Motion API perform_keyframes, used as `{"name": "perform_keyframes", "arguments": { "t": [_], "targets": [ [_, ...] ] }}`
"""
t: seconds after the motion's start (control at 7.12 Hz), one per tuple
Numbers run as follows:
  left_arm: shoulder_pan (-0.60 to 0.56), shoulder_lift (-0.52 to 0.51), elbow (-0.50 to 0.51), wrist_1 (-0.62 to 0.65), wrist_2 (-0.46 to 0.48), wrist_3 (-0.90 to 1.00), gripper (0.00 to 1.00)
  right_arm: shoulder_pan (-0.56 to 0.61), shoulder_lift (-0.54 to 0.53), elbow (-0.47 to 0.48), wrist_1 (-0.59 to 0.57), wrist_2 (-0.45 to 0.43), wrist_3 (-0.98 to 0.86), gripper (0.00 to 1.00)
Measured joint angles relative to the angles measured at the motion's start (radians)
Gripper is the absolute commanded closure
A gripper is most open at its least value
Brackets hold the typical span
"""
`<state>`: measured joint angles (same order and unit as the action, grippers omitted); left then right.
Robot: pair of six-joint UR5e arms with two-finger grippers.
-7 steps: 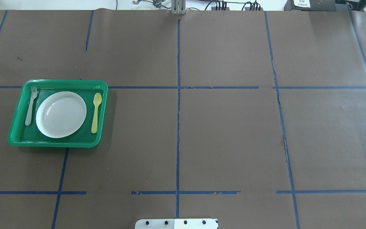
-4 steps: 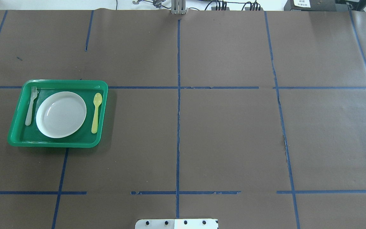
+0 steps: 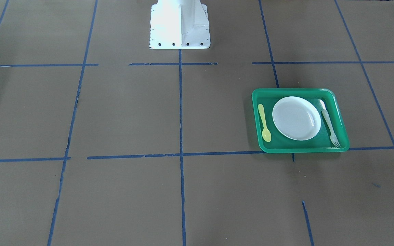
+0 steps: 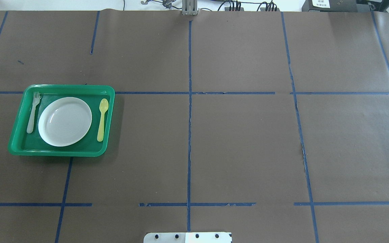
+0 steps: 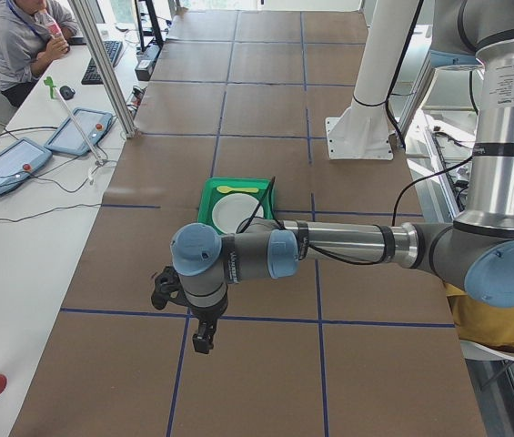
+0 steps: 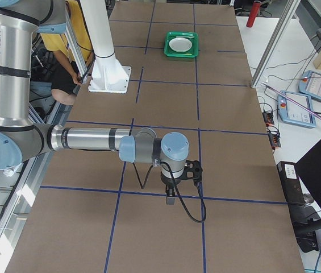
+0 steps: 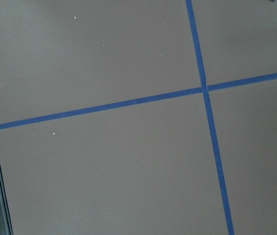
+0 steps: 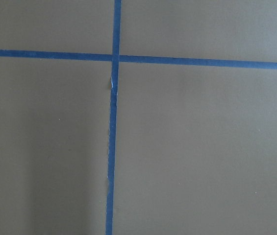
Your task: Place fork
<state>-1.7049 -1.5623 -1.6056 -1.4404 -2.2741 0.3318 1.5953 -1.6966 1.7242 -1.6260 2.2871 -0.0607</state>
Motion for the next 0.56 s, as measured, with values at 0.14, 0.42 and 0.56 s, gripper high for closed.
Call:
{"name": "perform_keyframes", "arguments": {
  "t": [0.14,0.42,0.56],
  "targets": [
    [-0.003,0.025,-0.002,-0.025,0.002,-0.002,0.0,0.0,0.0,0.0,0.0,0.0,0.0,0.0],
    [-0.009,0.036,-0.003,-0.079,0.004,-0.005,0.0,0.0,0.0,0.0,0.0,0.0,0.0,0.0],
    [-0.01,0.033,-0.002,-0.085,0.005,-0.004,0.0,0.0,0.0,0.0,0.0,0.0,-0.001,0.0]
  ]
}}
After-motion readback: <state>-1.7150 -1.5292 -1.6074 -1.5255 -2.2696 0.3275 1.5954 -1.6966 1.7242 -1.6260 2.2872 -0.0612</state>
